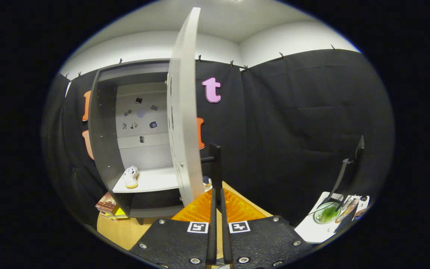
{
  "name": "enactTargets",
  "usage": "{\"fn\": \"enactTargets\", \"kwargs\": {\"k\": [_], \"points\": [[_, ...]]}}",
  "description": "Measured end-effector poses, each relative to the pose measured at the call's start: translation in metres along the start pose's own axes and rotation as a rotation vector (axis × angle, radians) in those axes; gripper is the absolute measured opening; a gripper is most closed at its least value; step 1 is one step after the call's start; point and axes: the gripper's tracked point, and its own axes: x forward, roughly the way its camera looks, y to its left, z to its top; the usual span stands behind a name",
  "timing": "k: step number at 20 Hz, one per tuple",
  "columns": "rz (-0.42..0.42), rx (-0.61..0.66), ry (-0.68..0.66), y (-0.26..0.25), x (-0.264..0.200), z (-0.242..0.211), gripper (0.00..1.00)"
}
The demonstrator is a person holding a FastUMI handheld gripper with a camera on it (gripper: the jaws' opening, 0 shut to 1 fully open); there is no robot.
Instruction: Open the shoe cabinet door, grab the shoes and put them into the shoe cabinet, then close the shoe cabinet door.
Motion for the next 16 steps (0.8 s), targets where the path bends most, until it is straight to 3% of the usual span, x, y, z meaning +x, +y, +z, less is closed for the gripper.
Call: {"fn": "enactTargets", "kwargs": {"k": [4,10,16], "points": [[-0.010,0.002,-0.003,0.011,-0.030,-0.009,0.13],[0.035,0.070,0.016,0.057,-0.068,-0.035,0.16],[0.111,0.085,0.098,0.113,-0.069,-0.105,0.16]]}}
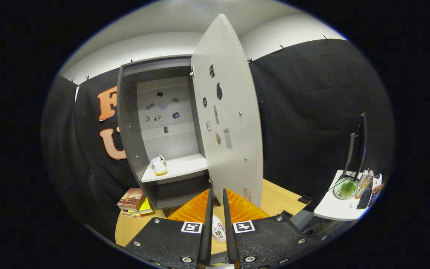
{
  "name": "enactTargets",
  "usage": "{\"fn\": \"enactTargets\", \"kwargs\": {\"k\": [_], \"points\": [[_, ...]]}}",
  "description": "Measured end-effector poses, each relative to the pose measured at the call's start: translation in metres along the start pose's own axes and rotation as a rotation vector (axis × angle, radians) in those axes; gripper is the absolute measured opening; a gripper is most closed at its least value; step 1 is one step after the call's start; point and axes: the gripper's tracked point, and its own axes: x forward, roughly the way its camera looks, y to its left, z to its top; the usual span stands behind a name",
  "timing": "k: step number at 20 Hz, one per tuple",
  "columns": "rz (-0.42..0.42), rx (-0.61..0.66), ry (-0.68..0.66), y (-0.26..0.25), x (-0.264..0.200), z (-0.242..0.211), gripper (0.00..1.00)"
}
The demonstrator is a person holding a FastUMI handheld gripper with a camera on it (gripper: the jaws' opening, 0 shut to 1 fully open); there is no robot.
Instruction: Open the shoe cabinet door, grab the shoes and put them into the shoe cabinet, then close the shoe cabinet door.
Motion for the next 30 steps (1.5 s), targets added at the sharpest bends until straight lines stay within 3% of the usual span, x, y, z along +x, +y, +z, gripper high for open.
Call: {"fn": "enactTargets", "kwargs": {"k": [5,8,11,16,19,26,29,30], "points": [[0.075,-0.058,0.132,0.030,0.046,-0.091,0.17],[0.096,-0.150,0.204,0.037,0.079,-0.149,0.28],[0.141,-0.238,0.278,0.043,0.107,-0.205,0.33],[0.156,-0.354,0.482,0.028,0.148,-0.306,0.49],[0.140,-0.330,0.563,0.022,0.171,-0.341,0.50],[0.128,-0.262,0.641,0.022,0.217,-0.369,0.49],[0.098,-0.249,0.676,0.015,0.225,-0.381,0.42],[0.108,-0.231,0.685,0.017,0.225,-0.382,0.32]]}}
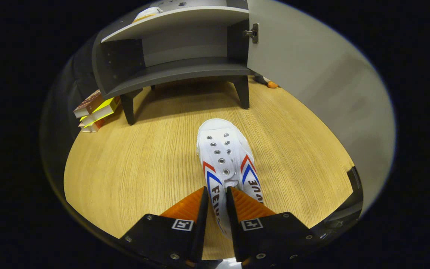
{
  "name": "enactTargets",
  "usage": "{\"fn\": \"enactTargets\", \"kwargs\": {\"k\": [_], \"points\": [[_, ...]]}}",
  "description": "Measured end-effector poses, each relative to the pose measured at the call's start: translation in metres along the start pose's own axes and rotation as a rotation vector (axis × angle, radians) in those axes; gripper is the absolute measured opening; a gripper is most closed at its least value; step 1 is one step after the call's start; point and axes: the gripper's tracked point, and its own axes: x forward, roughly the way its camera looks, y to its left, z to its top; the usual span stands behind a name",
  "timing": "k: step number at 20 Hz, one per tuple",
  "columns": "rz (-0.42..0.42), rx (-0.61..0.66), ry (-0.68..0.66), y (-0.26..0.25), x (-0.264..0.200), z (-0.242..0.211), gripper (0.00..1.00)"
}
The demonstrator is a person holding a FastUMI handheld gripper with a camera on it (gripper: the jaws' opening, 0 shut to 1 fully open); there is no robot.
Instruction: Open the shoe cabinet door, grab the shoes and put them into the shoe cabinet, then close the shoe cabinet door.
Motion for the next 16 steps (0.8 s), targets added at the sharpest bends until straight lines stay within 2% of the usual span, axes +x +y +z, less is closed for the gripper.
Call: {"fn": "enactTargets", "kwargs": {"k": [1,2,4,6,11,16], "points": [[0.018,0.011,0.012,0.002,0.001,0.000,0.26],[0.025,0.015,0.020,0.001,0.000,0.000,0.13],[0.017,0.005,0.017,0.003,-0.003,0.005,0.00],[0.017,-0.011,-0.001,0.008,-0.012,0.017,0.00],[0.043,0.048,-0.034,0.010,-0.054,0.053,0.00],[0.071,-0.040,-0.127,0.012,-0.119,0.100,0.00]]}}
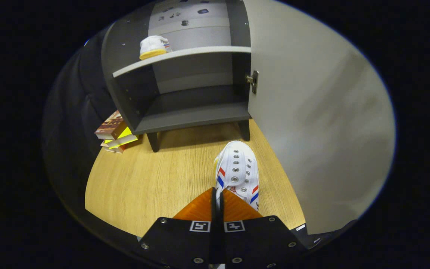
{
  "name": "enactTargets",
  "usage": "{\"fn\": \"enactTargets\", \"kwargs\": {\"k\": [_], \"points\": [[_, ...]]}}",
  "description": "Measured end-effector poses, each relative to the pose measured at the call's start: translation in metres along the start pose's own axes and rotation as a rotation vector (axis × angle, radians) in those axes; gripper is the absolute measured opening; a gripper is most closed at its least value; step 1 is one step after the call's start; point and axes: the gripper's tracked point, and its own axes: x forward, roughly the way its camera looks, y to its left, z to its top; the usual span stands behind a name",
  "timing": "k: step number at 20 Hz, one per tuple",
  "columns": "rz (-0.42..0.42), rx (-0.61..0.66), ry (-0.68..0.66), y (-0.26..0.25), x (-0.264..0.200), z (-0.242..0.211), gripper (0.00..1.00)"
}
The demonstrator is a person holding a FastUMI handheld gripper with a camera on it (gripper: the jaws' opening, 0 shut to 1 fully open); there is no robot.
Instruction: Open the shoe cabinet door, grab the shoes and put them into the shoe cabinet, then close the shoe cabinet door.
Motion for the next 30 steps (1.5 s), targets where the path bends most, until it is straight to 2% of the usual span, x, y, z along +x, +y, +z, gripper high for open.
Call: {"fn": "enactTargets", "kwargs": {"k": [8,16,22,26,30], "points": [[0.078,-0.138,-0.209,0.037,-0.097,0.124,0.00],[0.057,-0.227,-0.332,0.055,-0.116,0.242,0.00],[0.044,-0.239,-0.339,0.071,-0.062,0.326,0.00],[0.037,-0.197,-0.308,0.071,0.006,0.376,0.00],[0.000,-0.156,-0.254,0.062,0.078,0.398,0.00]]}}
